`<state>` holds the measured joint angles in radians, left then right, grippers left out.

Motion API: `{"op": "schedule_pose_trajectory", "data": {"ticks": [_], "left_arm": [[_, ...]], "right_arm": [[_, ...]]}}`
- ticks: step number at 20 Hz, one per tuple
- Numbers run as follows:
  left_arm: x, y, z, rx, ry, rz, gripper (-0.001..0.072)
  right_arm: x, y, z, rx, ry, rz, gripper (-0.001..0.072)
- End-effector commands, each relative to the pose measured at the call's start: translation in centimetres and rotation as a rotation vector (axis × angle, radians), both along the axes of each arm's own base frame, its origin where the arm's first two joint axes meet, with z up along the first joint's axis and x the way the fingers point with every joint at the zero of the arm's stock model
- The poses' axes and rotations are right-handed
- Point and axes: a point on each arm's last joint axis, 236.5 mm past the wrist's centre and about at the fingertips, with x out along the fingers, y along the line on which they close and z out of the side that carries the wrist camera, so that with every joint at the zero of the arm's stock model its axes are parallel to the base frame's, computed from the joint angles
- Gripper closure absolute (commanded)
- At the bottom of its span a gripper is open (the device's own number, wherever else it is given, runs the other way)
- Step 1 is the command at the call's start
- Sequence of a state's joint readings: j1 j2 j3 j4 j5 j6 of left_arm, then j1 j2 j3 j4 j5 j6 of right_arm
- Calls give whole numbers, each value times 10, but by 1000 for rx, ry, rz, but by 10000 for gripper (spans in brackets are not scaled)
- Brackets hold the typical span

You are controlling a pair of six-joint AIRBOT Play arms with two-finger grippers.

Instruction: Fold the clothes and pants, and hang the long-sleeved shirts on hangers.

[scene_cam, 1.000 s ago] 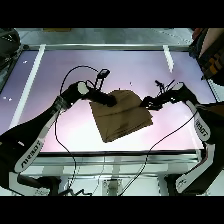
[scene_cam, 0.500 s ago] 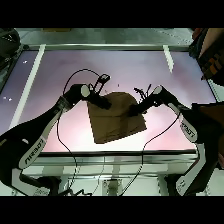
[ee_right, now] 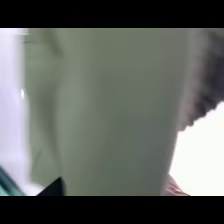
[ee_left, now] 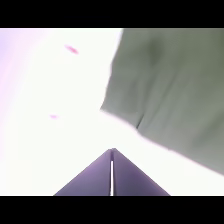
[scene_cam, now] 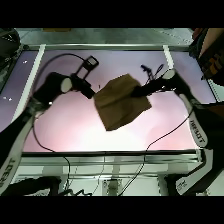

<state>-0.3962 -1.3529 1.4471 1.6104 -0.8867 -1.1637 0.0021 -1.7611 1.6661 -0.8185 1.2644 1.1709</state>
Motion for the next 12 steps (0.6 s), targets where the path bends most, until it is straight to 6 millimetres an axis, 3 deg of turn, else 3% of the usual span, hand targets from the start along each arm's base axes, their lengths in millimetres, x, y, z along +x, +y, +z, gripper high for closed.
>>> {"op": "schedule_pose_trajectory", "data": {"ticks": [1, 4, 6, 9, 12], "left_arm": [[-16, 52, 88, -22, -178, 80, 690], [-39, 93, 139, -48, -274, 156, 690], [-50, 113, 156, -52, -304, 197, 690], [-60, 134, 162, -46, -301, 244, 690], [-58, 135, 158, -48, -291, 247, 690]], "right_arm": [[12, -96, 71, 22, -66, -226, 682], [-6, -207, 104, 32, -63, -480, 682], [-25, -280, 118, 41, -67, -668, 682], [-72, -382, 126, 57, -43, -953, 680], [-133, -462, 122, 46, 0, -1199, 680]]}}
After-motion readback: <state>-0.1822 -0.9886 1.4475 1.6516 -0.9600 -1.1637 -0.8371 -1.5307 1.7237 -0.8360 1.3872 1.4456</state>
